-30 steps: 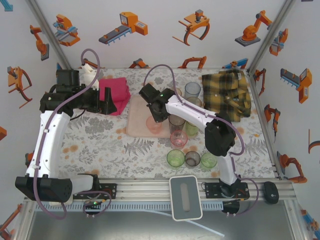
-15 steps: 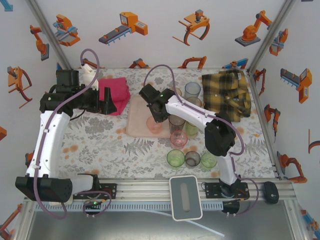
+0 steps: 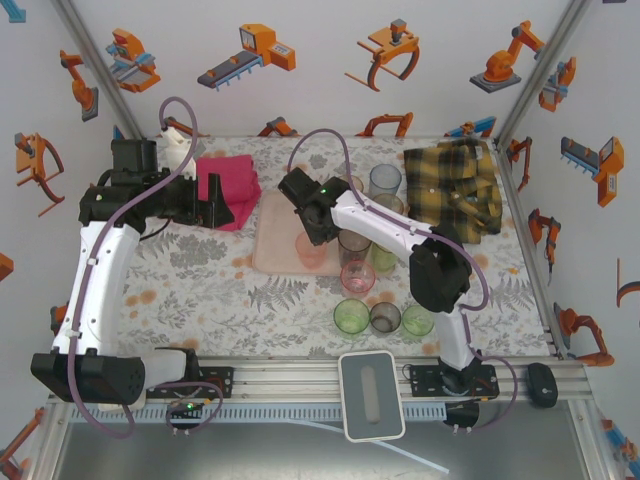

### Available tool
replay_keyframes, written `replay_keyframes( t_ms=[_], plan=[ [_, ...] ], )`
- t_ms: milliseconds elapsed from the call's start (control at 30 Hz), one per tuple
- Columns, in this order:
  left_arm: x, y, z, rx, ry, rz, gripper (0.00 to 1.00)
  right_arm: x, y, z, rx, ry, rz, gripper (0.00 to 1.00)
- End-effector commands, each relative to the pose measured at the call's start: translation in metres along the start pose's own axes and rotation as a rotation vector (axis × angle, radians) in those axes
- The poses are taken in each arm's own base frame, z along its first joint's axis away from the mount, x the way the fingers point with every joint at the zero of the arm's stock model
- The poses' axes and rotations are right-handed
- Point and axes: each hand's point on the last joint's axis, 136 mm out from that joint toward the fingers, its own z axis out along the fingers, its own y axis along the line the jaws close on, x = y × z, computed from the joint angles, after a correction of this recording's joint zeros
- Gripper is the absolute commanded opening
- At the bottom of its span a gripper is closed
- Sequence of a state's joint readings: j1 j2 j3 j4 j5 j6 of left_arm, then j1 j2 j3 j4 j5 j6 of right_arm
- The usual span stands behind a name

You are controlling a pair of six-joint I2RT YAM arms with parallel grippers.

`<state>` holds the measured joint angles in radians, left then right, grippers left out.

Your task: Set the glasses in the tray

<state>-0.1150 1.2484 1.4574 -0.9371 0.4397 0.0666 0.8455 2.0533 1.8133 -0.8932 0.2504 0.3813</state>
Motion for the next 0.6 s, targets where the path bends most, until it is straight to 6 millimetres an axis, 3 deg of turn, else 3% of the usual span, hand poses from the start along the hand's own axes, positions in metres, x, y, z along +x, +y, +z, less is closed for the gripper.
replay_keyframes(
  t_ms=[0, 567],
  plan=[
    [0.000, -0.004, -0.005, 0.017, -0.019, -0.009, 0.80, -0.005, -0.010, -0.010, 0.035, -0.008, -0.003, 0.26],
    [0.000, -0.004, -0.006, 0.023, -0.023, -0.020, 0.81, -0.019, -0.007, -0.018, 0.032, -0.031, -0.022, 0.31]
  ],
)
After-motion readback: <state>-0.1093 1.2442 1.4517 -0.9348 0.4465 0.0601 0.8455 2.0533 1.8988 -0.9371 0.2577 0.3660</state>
